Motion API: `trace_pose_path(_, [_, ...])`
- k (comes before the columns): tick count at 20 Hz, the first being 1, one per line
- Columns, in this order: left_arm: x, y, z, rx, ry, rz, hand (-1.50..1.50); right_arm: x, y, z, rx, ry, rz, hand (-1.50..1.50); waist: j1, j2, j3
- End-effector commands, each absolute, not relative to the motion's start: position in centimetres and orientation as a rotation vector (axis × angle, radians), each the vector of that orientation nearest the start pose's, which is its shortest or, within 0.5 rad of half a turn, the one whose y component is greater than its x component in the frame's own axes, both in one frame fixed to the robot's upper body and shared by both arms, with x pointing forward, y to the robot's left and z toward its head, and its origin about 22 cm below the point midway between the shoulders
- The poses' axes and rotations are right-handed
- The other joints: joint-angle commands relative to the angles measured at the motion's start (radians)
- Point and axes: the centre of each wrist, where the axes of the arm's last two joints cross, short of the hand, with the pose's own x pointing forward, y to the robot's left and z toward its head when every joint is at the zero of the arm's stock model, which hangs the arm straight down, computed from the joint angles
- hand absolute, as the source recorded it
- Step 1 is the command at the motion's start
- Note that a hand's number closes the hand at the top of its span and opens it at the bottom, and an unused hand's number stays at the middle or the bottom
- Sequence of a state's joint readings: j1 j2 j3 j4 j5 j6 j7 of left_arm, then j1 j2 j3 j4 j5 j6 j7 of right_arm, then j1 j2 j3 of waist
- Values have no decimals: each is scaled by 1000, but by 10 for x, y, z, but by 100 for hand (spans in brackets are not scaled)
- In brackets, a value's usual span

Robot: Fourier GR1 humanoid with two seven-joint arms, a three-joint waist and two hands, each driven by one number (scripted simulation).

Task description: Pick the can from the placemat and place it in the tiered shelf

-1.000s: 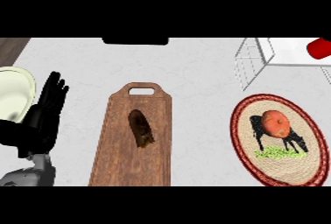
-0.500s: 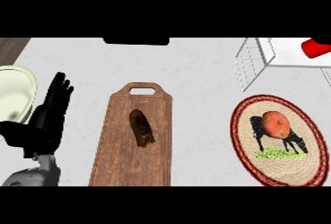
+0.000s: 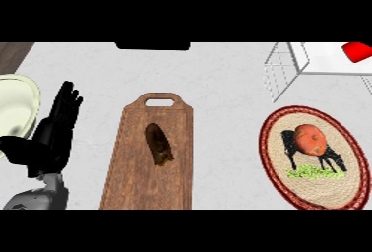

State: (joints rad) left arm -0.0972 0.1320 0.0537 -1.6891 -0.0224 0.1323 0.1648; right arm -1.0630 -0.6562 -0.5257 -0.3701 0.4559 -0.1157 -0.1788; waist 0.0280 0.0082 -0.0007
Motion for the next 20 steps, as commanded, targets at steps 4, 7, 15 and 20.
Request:
trace_pose_path(4, [256,273,56,224,-1621,28,0,403,-459,223,-817,-1657,-141,-150,0,1,2])
trace_pose_path(7, [246,266,45,257,-1610,34,0,383,-485,255,-855,-1624,-212,-150,-19,-8,1])
trace_pose_path(15, [248,274,62,228,-1602,28,0,325,-549,240,-874,-1501,-314,-150,-23,-8,1])
trace_pose_path(20, [249,259,68,242,-1611,47,0,266,-596,239,-831,-1524,-285,-150,-26,-7,2])
